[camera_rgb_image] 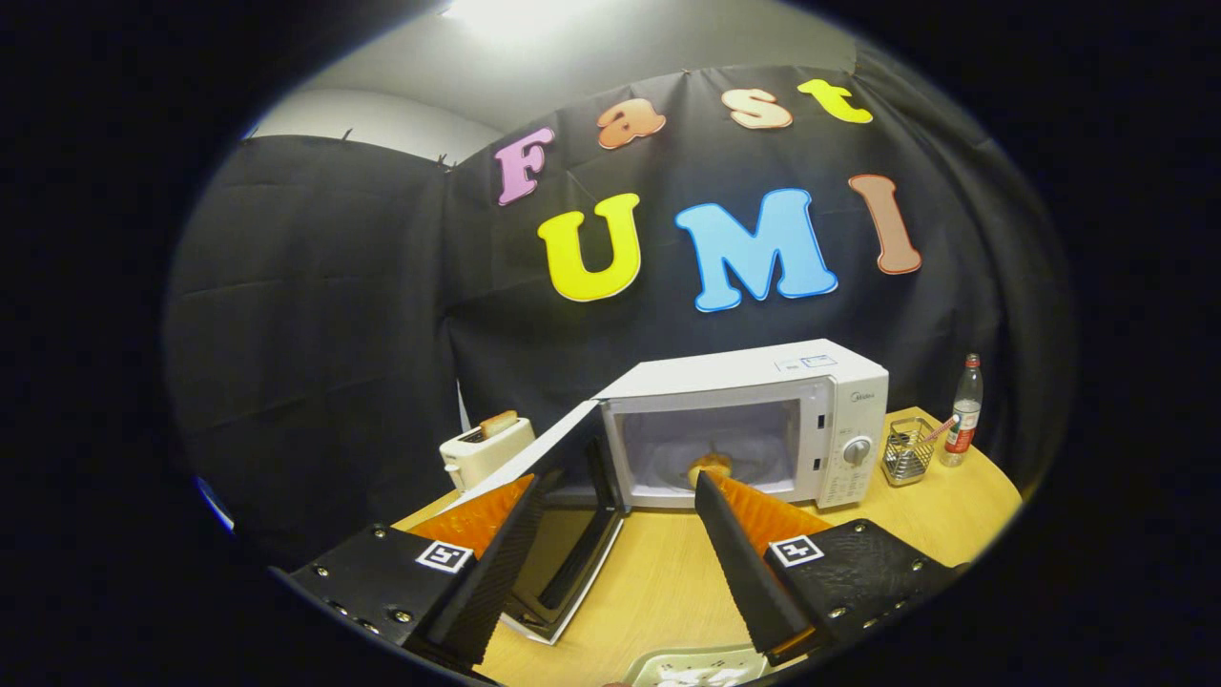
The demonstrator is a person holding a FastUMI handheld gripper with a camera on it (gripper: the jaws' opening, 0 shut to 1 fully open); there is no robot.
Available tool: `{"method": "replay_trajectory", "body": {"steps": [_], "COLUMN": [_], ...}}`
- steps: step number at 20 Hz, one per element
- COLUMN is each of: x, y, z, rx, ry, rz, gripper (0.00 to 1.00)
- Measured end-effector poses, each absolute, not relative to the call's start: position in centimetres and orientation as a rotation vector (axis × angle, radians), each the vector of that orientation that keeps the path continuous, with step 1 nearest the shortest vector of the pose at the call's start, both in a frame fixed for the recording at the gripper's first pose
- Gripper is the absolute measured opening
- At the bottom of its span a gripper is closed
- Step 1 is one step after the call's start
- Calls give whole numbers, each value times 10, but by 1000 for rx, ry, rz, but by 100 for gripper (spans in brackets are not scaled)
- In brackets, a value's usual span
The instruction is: Open the microwave, put the food inside, and close the microwave door.
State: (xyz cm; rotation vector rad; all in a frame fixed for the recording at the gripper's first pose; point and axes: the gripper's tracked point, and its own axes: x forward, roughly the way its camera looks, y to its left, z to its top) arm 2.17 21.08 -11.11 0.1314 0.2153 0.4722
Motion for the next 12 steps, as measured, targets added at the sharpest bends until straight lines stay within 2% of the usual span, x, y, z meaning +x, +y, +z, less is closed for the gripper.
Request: {"method": "replay_trajectory", "body": {"steps": [12], "x": [-60], "y": [320], "z": [-111], "rx": [61], "ry": [214], "rz": [740], "gripper": [97]}}
